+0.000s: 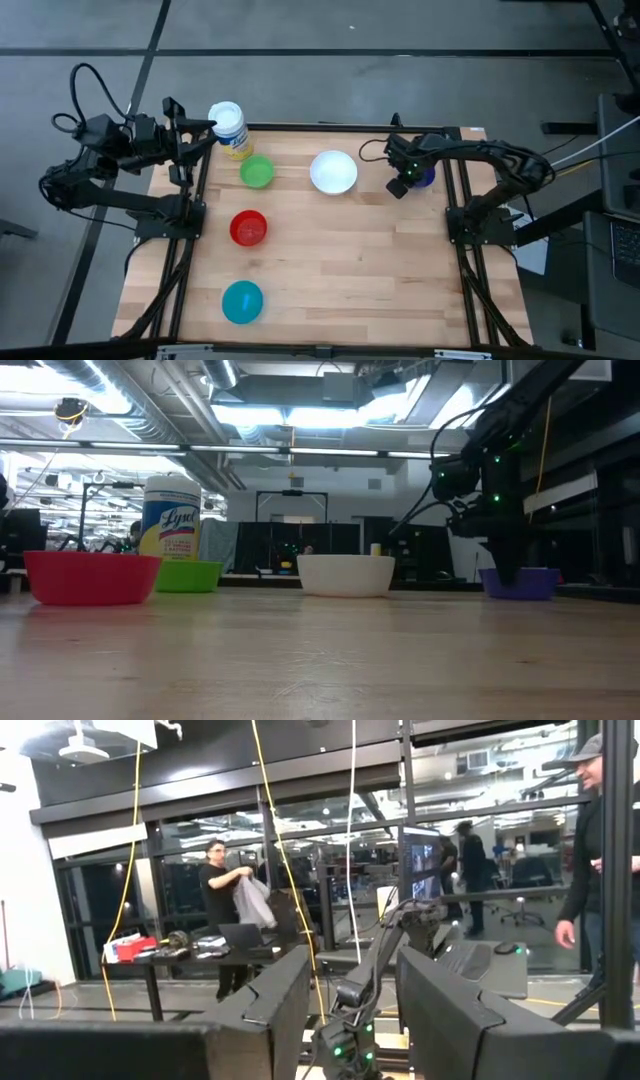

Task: Nest bowls inside each other
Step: Stack the dark blue bowl on the white bowl

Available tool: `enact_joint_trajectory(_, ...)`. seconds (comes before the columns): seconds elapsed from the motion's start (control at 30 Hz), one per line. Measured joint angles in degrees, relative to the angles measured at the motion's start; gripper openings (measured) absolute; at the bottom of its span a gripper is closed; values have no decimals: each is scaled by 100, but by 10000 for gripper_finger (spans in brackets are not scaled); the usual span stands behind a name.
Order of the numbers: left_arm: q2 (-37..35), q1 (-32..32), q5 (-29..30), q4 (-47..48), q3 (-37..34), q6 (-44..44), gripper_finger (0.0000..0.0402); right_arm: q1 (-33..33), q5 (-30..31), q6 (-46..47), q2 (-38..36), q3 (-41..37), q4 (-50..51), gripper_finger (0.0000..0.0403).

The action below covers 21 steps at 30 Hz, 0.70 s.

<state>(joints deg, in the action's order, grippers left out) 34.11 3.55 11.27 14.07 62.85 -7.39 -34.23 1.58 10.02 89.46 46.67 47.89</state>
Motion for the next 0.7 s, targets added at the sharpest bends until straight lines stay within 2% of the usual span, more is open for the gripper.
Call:
enact_joint_trajectory(0.17, -11, -1, -2, 50, 0, 7, 148, 471, 14, 188, 28, 453, 321, 5)
enact_joint_trajectory(0.27, -26, 0, -1, 222, 0, 15, 148, 994, -170, 197, 8, 1370, 603, 4)
enact_joint_trajectory(0.4, -22, -2, -2, 406, 0, 21, 148, 1679, -5, 254, 193, 2727, 700, 3)
enact_joint_trajectory(0.5, -25, 0, -53, 442, -1, 41, 148, 1873, -54, 261, 775, 3671, 1155, 2)
enact_joint_trajectory(0.7, -26, -2, -158, 432, -2, 68, 148, 1965, -97, -101, 2413, 5311, 1848, 2)
